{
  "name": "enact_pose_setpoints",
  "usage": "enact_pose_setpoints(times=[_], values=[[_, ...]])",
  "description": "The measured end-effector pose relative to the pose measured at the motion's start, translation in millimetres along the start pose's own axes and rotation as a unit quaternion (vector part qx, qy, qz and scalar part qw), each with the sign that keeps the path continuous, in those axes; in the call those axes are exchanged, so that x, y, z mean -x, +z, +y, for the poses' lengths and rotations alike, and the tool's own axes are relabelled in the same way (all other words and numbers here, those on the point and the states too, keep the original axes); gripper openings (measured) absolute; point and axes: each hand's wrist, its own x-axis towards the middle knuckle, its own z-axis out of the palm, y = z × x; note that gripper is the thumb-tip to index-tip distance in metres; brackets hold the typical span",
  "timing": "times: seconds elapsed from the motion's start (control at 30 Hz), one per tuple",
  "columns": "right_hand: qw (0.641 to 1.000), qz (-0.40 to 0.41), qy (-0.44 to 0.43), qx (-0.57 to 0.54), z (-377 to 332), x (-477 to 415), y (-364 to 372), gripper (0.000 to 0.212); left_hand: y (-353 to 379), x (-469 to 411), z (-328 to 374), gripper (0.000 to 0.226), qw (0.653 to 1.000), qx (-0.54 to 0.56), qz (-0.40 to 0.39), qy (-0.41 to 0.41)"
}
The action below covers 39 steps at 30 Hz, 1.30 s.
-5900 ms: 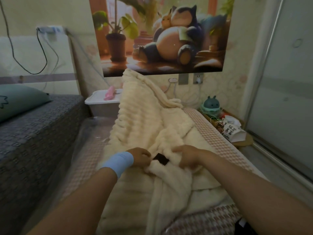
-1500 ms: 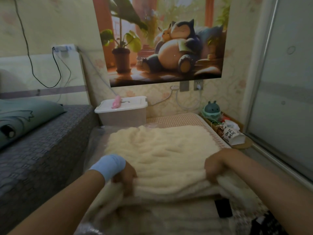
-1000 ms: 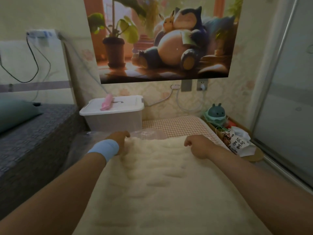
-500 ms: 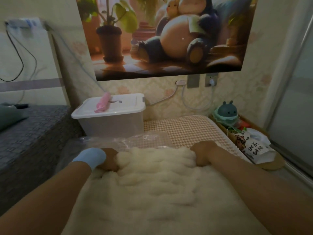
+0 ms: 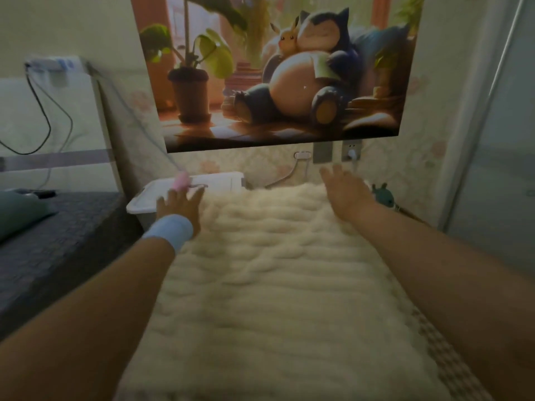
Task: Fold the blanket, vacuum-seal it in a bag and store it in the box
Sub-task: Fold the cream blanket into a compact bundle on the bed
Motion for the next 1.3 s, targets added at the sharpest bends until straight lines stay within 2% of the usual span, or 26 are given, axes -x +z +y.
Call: enact_pose_setpoints(times=[0.07,0.13,0.17,0.23,0.33,0.4,0.47,0.53,0.6,0.67,0.77,0.87,0.93,1.0,1.07,1.13,1.2,1.27,1.3], values=[[0.988,-0.127,-0.053,-0.065,-10,27,32,0.068,37,25,11,0.079,0.994,0.020,-0.092,0.049],[0.956,-0.259,-0.085,-0.113,-18,62,55,0.068,64,55,21,0.074,0.976,0.062,-0.189,0.087],[0.942,-0.297,-0.084,-0.131,-20,83,63,0.067,74,71,24,0.072,0.966,0.090,-0.226,0.091],[0.929,-0.321,-0.088,-0.163,-25,118,72,0.064,86,98,27,0.070,0.951,0.130,-0.265,0.096],[0.924,-0.304,-0.106,-0.208,-30,155,70,0.065,87,127,24,0.077,0.950,0.155,-0.244,0.116],[0.914,-0.301,-0.131,-0.237,-36,180,60,0.075,83,147,21,0.090,0.953,0.136,-0.225,0.149],[0.906,-0.328,-0.180,-0.197,-45,210,53,0.096,84,173,17,0.108,0.951,0.068,-0.236,0.185],[0.909,-0.342,-0.214,-0.105,-51,235,57,0.112,94,192,9,0.122,0.946,-0.012,-0.260,0.193],[0.920,-0.329,-0.208,-0.051,-53,247,63,0.112,102,202,-7,0.123,0.948,-0.023,-0.267,0.172],[0.936,-0.297,-0.181,-0.058,-52,247,63,0.093,101,203,-26,0.110,0.962,0.033,-0.236,0.135],[0.958,-0.233,-0.149,-0.076,-49,240,49,0.057,87,202,-42,0.072,0.973,0.143,-0.178,0.031],[0.965,-0.164,-0.072,-0.193,-45,229,29,0.044,64,194,-47,0.040,0.952,0.289,-0.067,-0.072],[0.952,-0.134,-0.057,-0.270,-41,220,18,0.052,38,195,-49,0.038,0.955,0.288,0.006,-0.071],[0.958,-0.070,-0.050,-0.272,-35,214,10,0.059,22,201,-49,0.038,0.953,0.295,0.045,-0.053],[0.970,0.022,-0.047,-0.237,-29,216,1,0.047,18,207,-49,0.035,0.956,0.281,0.082,-0.025],[0.971,0.076,-0.075,-0.215,-28,222,-11,0.033,17,208,-53,0.032,0.960,0.254,0.119,-0.005],[0.970,0.039,-0.115,-0.210,-30,229,-17,0.034,21,206,-63,0.033,0.976,0.212,0.057,-0.013],[0.969,-0.079,-0.150,-0.178,-36,236,-12,0.035,31,207,-72,0.039,0.988,0.113,-0.106,-0.012],[0.965,-0.146,-0.163,-0.143,-41,242,-8,0.034,39,213,-73,0.043,0.978,0.056,-0.201,0.003]])
